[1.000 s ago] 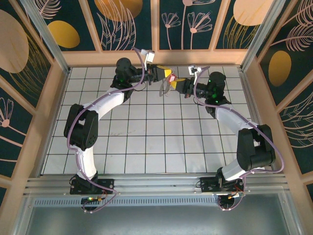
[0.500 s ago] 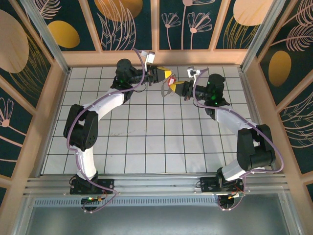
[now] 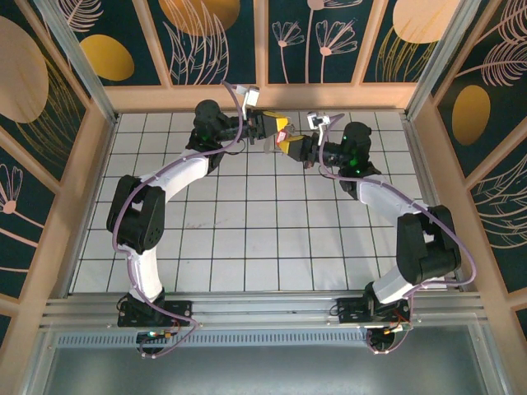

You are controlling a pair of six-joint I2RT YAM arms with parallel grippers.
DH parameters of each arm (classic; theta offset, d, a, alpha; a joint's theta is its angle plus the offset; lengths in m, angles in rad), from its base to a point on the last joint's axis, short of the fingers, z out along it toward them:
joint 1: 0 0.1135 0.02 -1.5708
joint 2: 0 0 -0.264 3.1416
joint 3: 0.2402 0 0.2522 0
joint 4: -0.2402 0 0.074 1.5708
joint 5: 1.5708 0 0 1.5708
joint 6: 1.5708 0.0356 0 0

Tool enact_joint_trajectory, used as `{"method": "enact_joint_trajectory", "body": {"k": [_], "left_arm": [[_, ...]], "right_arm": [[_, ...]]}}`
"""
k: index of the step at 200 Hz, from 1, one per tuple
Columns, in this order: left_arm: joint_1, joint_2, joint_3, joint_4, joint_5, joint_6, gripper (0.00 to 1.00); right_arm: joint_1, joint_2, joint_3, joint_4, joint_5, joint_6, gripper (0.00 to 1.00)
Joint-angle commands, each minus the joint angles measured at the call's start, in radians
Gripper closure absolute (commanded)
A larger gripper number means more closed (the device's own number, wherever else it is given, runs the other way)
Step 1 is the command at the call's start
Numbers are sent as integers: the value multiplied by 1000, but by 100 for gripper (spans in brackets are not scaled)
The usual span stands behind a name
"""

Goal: Put the keys on the keyring

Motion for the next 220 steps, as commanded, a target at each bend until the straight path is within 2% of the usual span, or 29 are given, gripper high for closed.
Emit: {"method": "enact_joint_trajectory", "body": {"k": [1,37,101,162,213,220], "left_arm": [[-8,-42,-5,76,-9,-12,100],[-9,-42,-6,89,-11,-19,100],[-11,-44,-16,102,-17,-26,100],[-12,-44,-20,107,-29,-27,100],[-11,-33,-44,156,-81,-58,100],[-11,-32,-47,165,-88,-65,100]], "right_arm": [[6,18,23,9,-37,-18,100],[-14,28,-6,50,-32,10,100],[54,84,79,-5,-32,-20,100],[31,61,55,-9,-18,-20,100],[13,32,26,-2,17,-4,100],[11,29,22,-1,22,-1,97]]}}
